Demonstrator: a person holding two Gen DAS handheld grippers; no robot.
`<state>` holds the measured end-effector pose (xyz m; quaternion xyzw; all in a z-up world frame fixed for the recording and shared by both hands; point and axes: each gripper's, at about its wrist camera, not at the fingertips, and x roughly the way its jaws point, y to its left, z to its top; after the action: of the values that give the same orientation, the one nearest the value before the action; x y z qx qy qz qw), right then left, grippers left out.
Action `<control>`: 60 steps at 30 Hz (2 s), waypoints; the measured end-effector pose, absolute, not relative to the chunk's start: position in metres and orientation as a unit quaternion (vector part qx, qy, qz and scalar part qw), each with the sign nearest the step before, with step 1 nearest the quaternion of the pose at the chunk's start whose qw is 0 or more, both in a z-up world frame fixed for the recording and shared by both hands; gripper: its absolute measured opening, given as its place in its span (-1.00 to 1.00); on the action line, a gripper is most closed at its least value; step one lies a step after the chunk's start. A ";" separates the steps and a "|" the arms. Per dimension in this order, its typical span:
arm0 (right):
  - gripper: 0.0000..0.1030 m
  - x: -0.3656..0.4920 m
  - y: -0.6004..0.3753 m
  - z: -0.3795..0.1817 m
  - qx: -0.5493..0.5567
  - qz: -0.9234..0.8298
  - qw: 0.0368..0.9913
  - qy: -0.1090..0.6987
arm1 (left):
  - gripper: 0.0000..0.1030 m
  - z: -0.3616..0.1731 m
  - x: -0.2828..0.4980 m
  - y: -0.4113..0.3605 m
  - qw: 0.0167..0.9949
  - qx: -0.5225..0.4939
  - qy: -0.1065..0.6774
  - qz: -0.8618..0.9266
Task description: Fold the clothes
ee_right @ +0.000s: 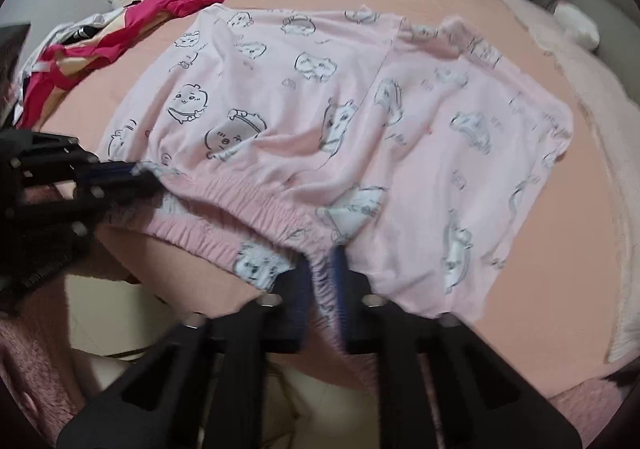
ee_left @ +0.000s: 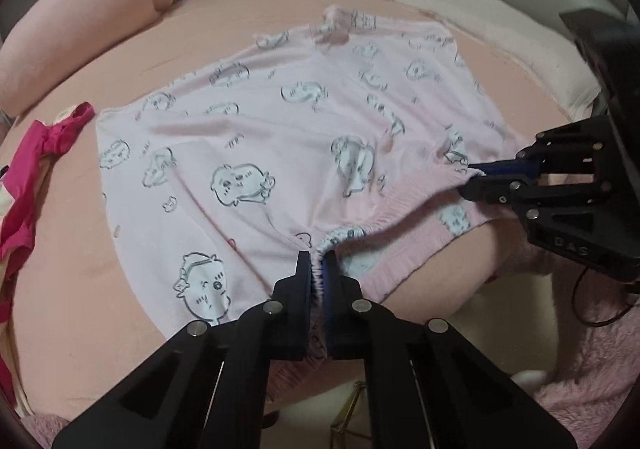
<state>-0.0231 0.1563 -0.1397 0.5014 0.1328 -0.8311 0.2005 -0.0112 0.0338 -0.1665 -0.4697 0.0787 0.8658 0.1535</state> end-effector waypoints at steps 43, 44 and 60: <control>-0.29 -0.050 0.125 -0.129 0.499 -0.841 0.190 0.089 | -0.09 -0.164 -0.043 -0.058 0.050 -0.510 -0.064 0.857; -0.28 -0.052 0.119 -0.130 0.500 -0.840 0.192 0.091 | -0.09 -0.164 -0.047 -0.052 0.053 -0.512 -0.044 0.857; -0.13 -0.030 0.206 -0.138 0.560 -0.821 0.106 0.042 | -0.17 -0.163 -0.028 -0.090 0.010 -0.575 -0.036 0.817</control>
<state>-0.0296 0.2057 -0.1379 0.5599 0.0424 -0.8206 0.1060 -0.0284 -0.0905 -0.1633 -0.5754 -0.0365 0.8170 0.0103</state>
